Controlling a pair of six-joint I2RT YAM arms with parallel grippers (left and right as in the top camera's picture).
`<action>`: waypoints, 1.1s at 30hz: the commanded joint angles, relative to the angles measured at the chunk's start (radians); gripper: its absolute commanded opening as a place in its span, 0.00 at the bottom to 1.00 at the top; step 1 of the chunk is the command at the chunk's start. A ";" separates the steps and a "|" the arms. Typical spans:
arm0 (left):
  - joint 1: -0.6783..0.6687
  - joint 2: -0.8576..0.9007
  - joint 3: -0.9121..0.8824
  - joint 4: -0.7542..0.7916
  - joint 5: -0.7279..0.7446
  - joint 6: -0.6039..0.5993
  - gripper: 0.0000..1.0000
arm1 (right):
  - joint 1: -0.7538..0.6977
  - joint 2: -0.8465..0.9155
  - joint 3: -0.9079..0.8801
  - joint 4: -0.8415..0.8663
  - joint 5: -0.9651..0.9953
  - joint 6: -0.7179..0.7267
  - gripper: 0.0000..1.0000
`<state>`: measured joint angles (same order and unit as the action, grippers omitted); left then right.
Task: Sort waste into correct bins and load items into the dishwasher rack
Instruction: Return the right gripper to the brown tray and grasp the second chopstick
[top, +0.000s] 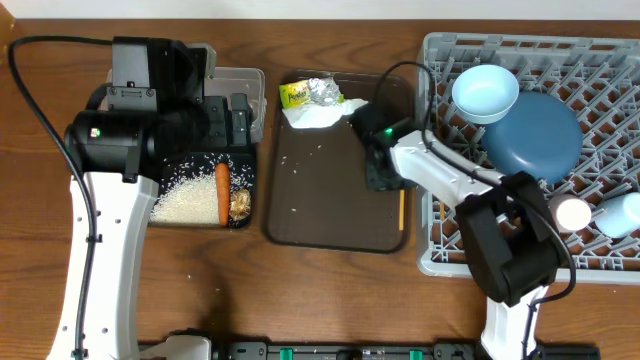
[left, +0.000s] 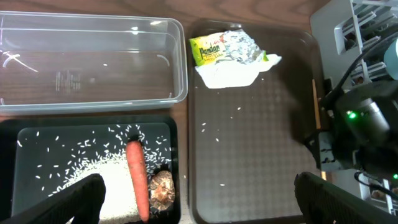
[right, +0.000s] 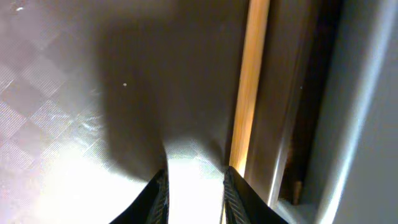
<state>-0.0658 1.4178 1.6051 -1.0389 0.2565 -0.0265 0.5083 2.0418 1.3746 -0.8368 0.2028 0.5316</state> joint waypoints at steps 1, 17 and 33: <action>0.001 0.002 0.003 0.001 0.005 -0.001 0.98 | -0.031 0.018 -0.014 0.012 -0.030 -0.078 0.24; 0.001 0.002 0.003 0.001 0.005 -0.001 0.98 | -0.038 -0.039 0.009 0.013 0.019 -0.061 0.24; 0.001 0.002 0.003 0.000 0.005 -0.001 0.98 | -0.036 -0.035 -0.001 -0.002 0.027 -0.038 0.27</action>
<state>-0.0658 1.4178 1.6051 -1.0389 0.2565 -0.0261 0.4862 2.0296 1.3773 -0.8379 0.2276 0.4709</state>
